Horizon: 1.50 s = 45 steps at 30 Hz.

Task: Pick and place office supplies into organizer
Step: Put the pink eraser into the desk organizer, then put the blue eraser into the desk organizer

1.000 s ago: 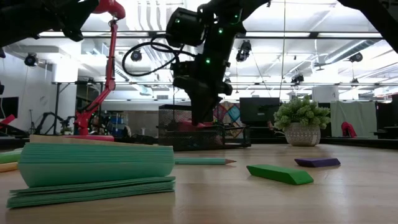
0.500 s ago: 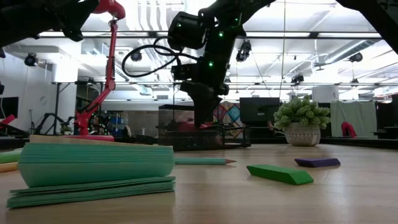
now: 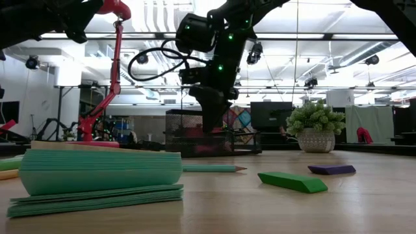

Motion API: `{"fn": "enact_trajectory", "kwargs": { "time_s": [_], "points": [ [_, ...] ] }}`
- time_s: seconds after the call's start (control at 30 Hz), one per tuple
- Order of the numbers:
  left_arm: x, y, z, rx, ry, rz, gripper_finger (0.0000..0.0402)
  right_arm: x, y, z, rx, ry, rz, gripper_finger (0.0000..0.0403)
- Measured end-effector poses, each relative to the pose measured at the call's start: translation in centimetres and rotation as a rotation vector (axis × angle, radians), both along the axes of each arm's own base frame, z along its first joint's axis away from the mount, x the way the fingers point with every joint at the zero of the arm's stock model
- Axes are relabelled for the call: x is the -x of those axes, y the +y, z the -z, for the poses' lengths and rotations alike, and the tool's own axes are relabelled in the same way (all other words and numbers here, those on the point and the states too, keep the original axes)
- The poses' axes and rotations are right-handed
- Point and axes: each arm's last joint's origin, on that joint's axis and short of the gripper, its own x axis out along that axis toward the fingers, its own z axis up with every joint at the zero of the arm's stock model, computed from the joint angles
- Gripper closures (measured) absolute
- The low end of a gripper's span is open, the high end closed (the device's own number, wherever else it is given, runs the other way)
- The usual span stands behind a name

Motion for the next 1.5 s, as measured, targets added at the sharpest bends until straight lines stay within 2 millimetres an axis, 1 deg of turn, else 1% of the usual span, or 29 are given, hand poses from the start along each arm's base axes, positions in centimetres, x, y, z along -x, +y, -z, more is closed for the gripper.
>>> {"fn": "enact_trajectory", "kwargs": {
  "time_s": [0.2, 0.33, 0.4, 0.47, 0.53, 0.67, 0.77, 0.87, 0.97, 1.03, 1.13, 1.27, 1.37, 1.5],
  "points": [
    [0.0, 0.0, 0.0, 0.000, 0.000, 0.000, 0.0214, 0.0, 0.0, -0.2, -0.014, -0.007, 0.034, 0.0282],
    [0.0, 0.0, 0.0, 0.000, 0.000, -0.001, 0.0214, -0.2, 0.8, -1.4, -0.096, -0.026, 0.055, 0.0287],
    [0.0, 0.0, 0.0, 0.000, 0.000, 0.000, 0.0214, -0.3, 1.6, -2.2, -0.152, -0.032, 0.045, 0.0290],
    [0.0, 0.0, 0.0, 0.000, 0.000, 0.000, 0.0214, -0.3, 2.8, -3.0, -0.180, -0.031, 0.044, 0.0291],
    [0.0, 0.0, 0.0, 0.000, 0.000, 0.000, 0.0214, -0.1, 4.3, -3.6, -0.194, -0.003, 0.007, 0.0289],
    [0.0, 0.0, 0.0, -0.001, 0.005, -0.001, 0.0214, 0.5, 8.1, -4.2, -0.166, 0.064, -0.084, 0.0270],
    [0.0, 0.0, 0.0, -0.001, 0.005, 0.000, 0.0214, 1.3, 11.1, -4.1, -0.133, 0.115, -0.149, 0.0245],
    [0.0, 0.0, 0.0, 0.000, 0.005, 0.000, 0.0214, 2.5, 14.0, -3.6, -0.118, 0.182, -0.211, 0.0218],
    [0.0, 0.0, 0.0, 0.000, 0.005, 0.000, 0.0214, 3.9, 16.4, -3.0, -0.122, 0.250, -0.233, 0.0199],
    [0.0, 0.0, 0.0, 0.000, 0.005, 0.000, 0.0214, 4.8, 17.8, -2.6, -0.144, 0.293, -0.247, 0.0194],
    [0.0, 0.0, 0.0, 0.000, 0.005, 0.000, 0.0214, 5.9, 19.6, -2.0, -0.146, 0.331, -0.267, 0.0195],
    [0.0, 0.0, 0.0, 0.000, 0.005, 0.000, 0.0214, 7.1, 21.5, -1.4, -0.128, 0.366, -0.331, 0.0202],
    [0.0, 0.0, 0.0, 0.000, 0.005, 0.000, 0.0214, 7.6, 22.4, -1.1, -0.121, 0.377, -0.362, 0.0206],
    [0.0, 0.0, 0.0, 0.000, 0.005, 0.000, 0.0214, 8.1, 22.7, -0.1, -0.102, 0.389, -0.405, 0.0209]
  ]
}}
